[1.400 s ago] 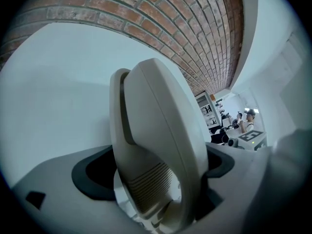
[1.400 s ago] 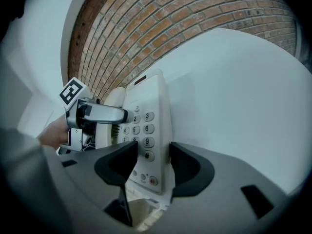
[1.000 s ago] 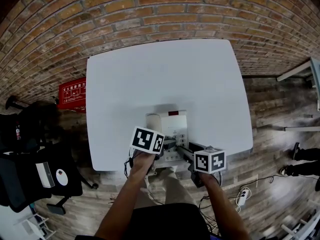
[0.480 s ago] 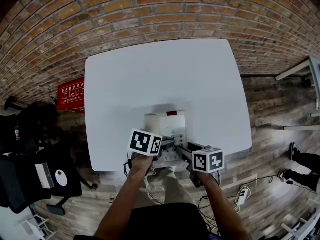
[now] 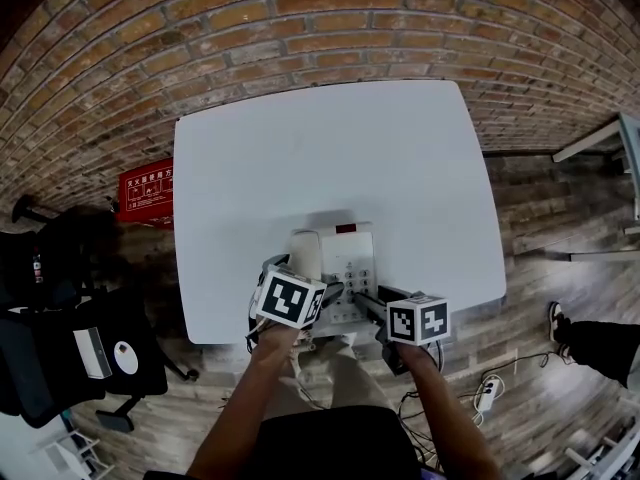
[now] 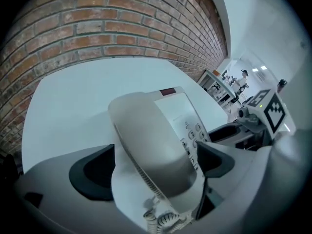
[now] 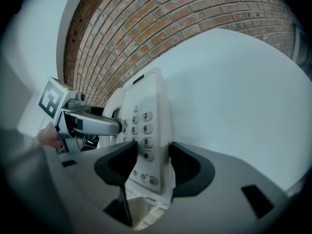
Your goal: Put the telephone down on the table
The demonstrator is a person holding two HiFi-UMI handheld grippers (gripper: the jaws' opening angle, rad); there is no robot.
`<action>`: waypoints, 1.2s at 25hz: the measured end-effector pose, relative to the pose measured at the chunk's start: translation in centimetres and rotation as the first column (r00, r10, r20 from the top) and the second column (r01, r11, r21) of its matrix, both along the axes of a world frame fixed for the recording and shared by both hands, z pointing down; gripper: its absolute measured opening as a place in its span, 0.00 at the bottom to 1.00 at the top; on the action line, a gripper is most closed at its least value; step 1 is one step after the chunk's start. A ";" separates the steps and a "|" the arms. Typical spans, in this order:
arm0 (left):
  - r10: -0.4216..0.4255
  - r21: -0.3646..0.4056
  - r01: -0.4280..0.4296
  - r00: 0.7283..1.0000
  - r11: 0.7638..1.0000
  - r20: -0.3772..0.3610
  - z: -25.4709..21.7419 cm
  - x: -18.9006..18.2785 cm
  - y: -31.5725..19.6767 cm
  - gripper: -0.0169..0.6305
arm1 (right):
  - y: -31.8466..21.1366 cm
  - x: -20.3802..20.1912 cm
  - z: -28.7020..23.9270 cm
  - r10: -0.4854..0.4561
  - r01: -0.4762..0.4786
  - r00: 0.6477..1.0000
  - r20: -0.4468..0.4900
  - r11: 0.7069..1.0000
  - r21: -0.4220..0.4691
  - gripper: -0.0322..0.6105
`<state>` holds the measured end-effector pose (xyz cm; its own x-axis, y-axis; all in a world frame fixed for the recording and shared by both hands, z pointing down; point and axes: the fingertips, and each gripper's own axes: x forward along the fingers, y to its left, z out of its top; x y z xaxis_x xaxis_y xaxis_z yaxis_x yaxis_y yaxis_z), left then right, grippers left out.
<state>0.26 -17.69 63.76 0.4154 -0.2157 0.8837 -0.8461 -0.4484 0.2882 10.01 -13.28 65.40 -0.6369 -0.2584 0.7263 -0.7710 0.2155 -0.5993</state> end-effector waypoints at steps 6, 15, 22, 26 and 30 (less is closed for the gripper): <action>0.072 0.071 -0.071 0.997 0.995 -0.013 -2.6 -0.5 0.5 0.83 | 0.0 0.1 0.1 0.004 -0.004 1.000 0.001 1.000 -0.001 0.40; 0.216 0.234 -0.227 0.974 0.945 0.071 -7.3 -1.3 0.6 0.53 | 0.0 0.1 0.1 0.013 -0.013 1.000 0.004 1.000 0.003 0.40; 0.303 0.277 -0.354 0.930 0.893 0.208 -7.8 -1.7 1.2 0.12 | 0.1 0.0 0.0 0.021 -0.022 1.000 0.000 1.000 0.017 0.40; 0.361 0.268 -0.433 0.890 0.860 0.279 -7.6 -1.3 1.5 0.05 | 0.1 -0.1 0.0 0.025 -0.025 1.000 -0.004 1.000 0.014 0.40; 0.408 0.231 -0.493 0.850 0.839 0.333 -6.8 -0.9 1.6 0.04 | 0.0 0.0 0.0 0.029 -0.029 1.000 -0.008 0.999 0.016 0.40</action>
